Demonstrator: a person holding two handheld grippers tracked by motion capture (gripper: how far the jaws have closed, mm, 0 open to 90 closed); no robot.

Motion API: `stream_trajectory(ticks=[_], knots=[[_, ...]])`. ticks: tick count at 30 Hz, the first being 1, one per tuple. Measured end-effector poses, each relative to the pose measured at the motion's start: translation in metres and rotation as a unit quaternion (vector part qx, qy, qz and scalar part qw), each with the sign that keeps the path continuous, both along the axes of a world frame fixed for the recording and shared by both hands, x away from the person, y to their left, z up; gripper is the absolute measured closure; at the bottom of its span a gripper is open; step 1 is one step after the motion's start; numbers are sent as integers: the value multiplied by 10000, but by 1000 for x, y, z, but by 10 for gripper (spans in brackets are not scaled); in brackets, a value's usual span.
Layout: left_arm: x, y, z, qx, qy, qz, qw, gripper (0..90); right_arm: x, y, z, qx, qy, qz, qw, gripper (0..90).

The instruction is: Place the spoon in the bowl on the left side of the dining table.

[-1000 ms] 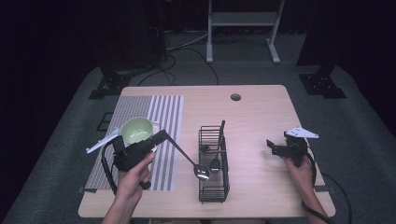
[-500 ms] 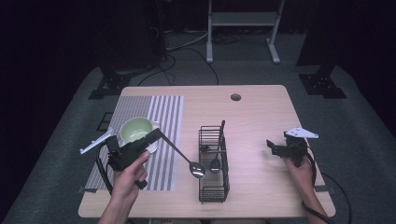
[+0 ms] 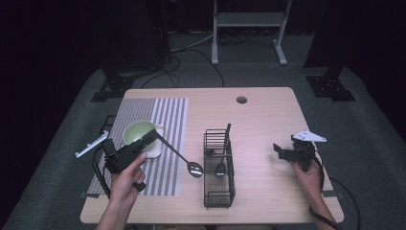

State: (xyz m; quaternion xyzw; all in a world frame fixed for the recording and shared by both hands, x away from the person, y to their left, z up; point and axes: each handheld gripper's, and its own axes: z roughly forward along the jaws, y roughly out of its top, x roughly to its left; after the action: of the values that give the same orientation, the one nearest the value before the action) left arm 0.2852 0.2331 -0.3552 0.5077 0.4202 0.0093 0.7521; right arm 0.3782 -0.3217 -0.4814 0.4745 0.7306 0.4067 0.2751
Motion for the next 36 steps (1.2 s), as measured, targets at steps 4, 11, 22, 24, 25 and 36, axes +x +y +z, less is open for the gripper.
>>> stream_trajectory(ticks=[4, 11, 22, 24, 25, 36], knots=[[2, 5, -2, 19, 17, 105, 9999, 890, 0, 0, 0, -3, -3, -4, 10000, 132], [7, 14, -5, 43, 95, 324, 9994, 890, 0, 0, 0, 2, -4, -5, 10000, 132], [15, 29, -9, 33, 189, 649, 9977, 889, 0, 0, 0, -17, -15, -6, 10000, 131], [16, 31, -10, 39, 200, 687, 9974, 889, 0, 0, 0, -17, -9, -13, 10000, 131], [17, 32, -11, 40, 205, 696, 9974, 889, 0, 0, 0, -21, -15, -11, 10000, 132], [21, 42, -7, -2, 142, 903, 9958, 889, 0, 0, 0, -26, -15, -16, 10000, 132]])
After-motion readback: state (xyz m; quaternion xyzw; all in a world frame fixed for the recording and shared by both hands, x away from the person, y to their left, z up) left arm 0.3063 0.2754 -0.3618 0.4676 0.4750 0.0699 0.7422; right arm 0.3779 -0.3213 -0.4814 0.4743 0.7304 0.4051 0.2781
